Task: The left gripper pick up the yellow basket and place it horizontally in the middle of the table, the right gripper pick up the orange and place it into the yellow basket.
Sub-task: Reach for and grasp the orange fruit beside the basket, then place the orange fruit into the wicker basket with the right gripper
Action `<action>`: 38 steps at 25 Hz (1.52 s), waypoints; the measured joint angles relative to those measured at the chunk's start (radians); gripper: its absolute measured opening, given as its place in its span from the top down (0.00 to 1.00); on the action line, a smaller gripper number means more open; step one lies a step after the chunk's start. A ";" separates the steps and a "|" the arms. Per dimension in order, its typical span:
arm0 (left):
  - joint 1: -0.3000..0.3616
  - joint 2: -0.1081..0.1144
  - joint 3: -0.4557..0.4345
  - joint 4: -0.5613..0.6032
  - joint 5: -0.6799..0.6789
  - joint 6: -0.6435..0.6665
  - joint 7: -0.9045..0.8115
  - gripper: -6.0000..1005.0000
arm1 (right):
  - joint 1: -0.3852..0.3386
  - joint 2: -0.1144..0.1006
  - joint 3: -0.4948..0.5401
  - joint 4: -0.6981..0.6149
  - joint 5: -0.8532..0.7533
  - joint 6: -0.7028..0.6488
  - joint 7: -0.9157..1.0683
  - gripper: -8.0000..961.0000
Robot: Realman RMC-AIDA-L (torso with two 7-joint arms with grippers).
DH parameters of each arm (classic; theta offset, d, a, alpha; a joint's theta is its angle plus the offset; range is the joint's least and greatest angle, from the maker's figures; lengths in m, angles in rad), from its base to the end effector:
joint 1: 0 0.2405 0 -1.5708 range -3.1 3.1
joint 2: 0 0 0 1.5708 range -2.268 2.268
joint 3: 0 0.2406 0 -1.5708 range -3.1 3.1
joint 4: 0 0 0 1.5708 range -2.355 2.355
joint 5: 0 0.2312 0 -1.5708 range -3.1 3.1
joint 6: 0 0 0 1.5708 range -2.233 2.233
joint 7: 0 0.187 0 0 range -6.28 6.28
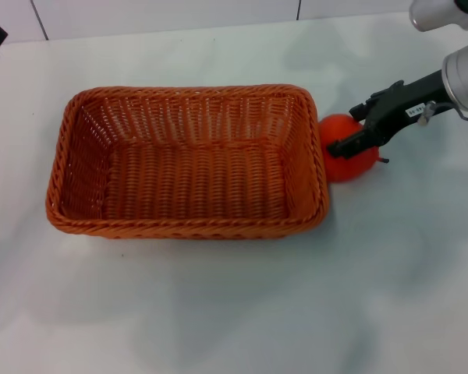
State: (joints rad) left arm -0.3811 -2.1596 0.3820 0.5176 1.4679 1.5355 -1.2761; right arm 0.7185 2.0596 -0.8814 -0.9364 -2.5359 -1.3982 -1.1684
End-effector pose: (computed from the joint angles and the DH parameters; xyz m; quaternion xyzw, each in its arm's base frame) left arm -0.2837 0.3534 0.0434 -0.7150 -0.3100 -0.5143 0.3580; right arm 0.2376 0.4217 -0.0058 0.2769 0.9420 0.1804 0.0585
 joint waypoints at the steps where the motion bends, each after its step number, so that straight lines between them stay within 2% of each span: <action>1: 0.000 0.000 0.000 -0.002 0.000 0.000 0.000 0.36 | 0.001 0.000 -0.002 0.012 0.000 0.018 0.000 0.06; 8: -0.001 0.000 0.000 -0.004 0.000 0.001 0.000 0.36 | 0.003 0.001 -0.011 0.061 -0.001 0.088 -0.008 0.08; 19: -0.013 0.002 0.001 -0.028 0.000 0.002 0.000 0.36 | -0.005 -0.005 0.004 0.065 0.010 0.092 -0.030 0.51; 24: -0.014 0.002 0.002 -0.030 -0.002 0.007 -0.001 0.36 | -0.006 -0.011 0.023 0.065 0.013 0.092 -0.032 0.65; 29: -0.015 0.001 0.000 -0.030 -0.003 0.014 -0.010 0.36 | -0.011 -0.017 0.095 0.065 0.035 0.079 -0.056 0.71; 32: -0.015 0.001 -0.002 -0.030 -0.003 0.016 -0.015 0.36 | -0.029 -0.030 0.155 0.065 0.090 0.077 -0.067 0.73; 35: -0.015 0.001 -0.005 -0.030 -0.003 0.024 -0.017 0.36 | -0.056 -0.042 0.206 0.060 0.190 0.080 -0.070 0.75; 38: -0.015 0.001 -0.006 -0.030 -0.003 0.027 -0.025 0.36 | -0.088 -0.048 0.267 0.057 0.358 0.071 -0.072 0.77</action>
State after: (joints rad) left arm -0.3958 -2.1581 0.3757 0.4877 1.4648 1.5622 -1.3014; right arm 0.6304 2.0119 -0.6146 -0.8798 -2.1779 -1.3271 -1.2401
